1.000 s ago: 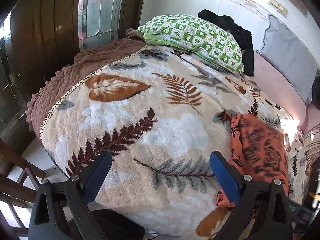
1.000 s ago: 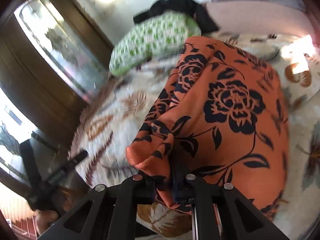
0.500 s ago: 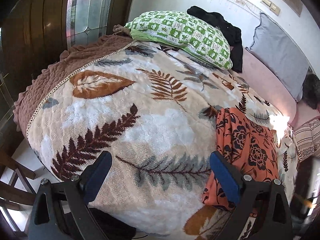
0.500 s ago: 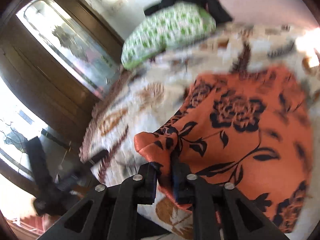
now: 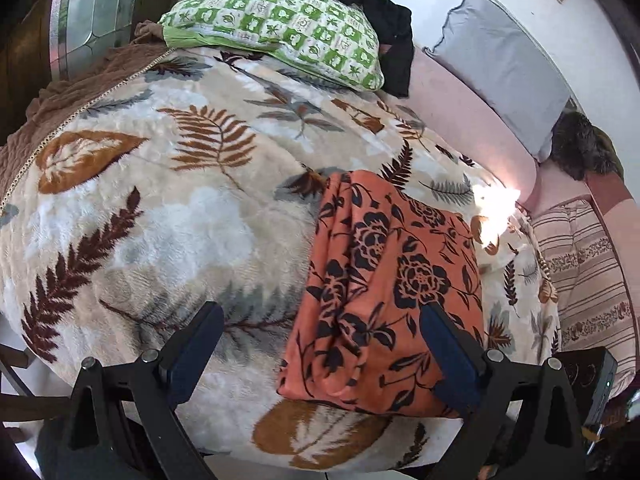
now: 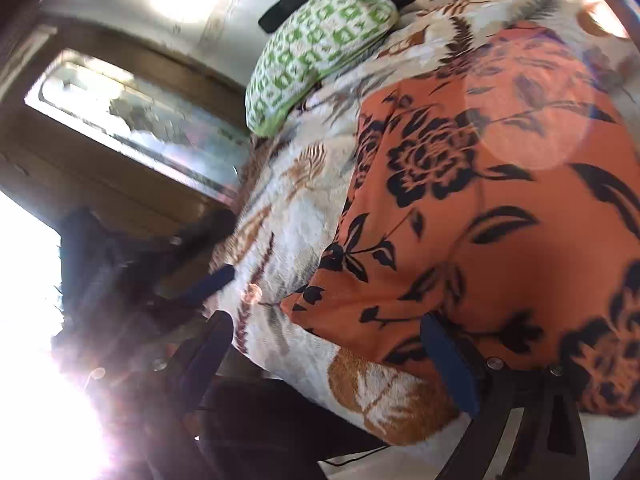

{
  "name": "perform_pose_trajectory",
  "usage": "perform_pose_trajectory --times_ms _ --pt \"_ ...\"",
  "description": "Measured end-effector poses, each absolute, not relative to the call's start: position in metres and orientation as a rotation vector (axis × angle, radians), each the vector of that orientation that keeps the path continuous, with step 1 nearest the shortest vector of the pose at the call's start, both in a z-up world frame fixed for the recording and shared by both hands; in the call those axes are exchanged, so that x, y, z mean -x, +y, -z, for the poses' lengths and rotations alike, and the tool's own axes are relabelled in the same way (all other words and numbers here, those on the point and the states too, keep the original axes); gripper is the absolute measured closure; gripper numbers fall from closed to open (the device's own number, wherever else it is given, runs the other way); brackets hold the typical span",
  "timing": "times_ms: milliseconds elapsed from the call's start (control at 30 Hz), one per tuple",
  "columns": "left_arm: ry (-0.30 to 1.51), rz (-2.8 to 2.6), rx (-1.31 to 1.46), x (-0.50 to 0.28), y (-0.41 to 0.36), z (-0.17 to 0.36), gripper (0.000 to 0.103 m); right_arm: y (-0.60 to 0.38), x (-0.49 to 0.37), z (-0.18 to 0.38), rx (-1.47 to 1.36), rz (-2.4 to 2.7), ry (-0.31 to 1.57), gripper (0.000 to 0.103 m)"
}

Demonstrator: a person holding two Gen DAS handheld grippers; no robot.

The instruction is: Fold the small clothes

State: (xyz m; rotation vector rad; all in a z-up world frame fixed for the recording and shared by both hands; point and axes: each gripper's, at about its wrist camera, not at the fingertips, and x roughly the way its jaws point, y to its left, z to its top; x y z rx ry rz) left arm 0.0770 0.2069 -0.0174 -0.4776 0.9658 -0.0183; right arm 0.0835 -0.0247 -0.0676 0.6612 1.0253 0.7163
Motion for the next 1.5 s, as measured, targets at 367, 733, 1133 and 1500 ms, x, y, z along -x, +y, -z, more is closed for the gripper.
perform_pose_trajectory --times_ms 367,733,1133,1500 --pt "1.099 0.045 0.54 -0.076 0.176 0.062 0.035 -0.11 -0.085 0.07 -0.847 -0.597 0.922 0.007" --pt "1.077 -0.012 0.433 -0.056 0.167 0.074 0.089 -0.118 -0.089 0.076 -0.811 -0.582 0.935 0.007" --pt "1.019 -0.041 0.379 -0.058 0.183 0.028 0.056 -0.114 -0.106 0.083 -0.779 -0.609 0.985 0.005" --pt "1.138 0.046 0.336 -0.207 0.16 0.045 0.065 -0.116 -0.102 0.085 -0.792 -0.633 0.983 0.005"
